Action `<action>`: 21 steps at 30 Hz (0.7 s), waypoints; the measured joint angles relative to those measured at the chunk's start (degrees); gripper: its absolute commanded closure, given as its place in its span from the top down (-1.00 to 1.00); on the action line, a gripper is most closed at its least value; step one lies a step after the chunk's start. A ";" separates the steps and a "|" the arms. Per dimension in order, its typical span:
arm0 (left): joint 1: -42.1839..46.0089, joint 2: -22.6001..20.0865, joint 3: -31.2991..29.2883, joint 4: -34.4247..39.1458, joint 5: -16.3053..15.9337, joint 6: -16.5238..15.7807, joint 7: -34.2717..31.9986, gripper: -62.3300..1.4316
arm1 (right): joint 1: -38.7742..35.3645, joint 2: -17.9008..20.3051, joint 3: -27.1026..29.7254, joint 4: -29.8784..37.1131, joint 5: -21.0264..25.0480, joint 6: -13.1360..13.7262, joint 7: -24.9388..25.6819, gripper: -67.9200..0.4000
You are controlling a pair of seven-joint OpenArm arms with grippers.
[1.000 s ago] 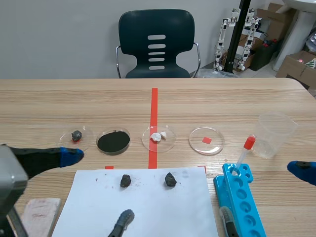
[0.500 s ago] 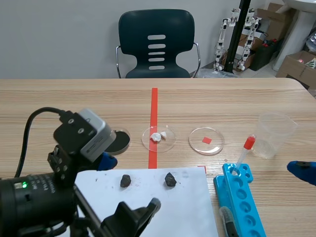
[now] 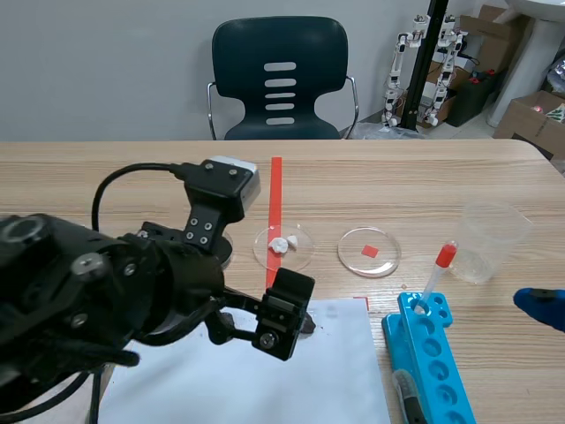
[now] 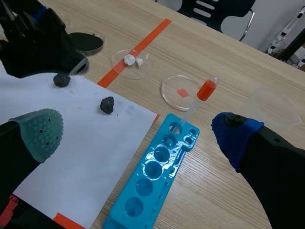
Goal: Pick up the right mineral with the left hand
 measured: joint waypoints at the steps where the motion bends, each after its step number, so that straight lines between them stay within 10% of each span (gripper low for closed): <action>1: -1.27 1.07 1.05 -1.90 0.55 0.26 0.85 1.00 | 0.00 0.00 0.00 0.00 0.00 -0.02 0.02 1.00; 6: -7.34 5.84 7.63 -9.75 0.81 6.99 5.35 1.00 | 0.00 0.00 0.00 0.00 0.00 0.00 0.02 1.00; 21: -16.06 17.27 12.70 -22.21 1.73 8.33 9.73 1.00 | 0.00 0.00 0.00 0.00 0.02 -0.02 0.02 1.00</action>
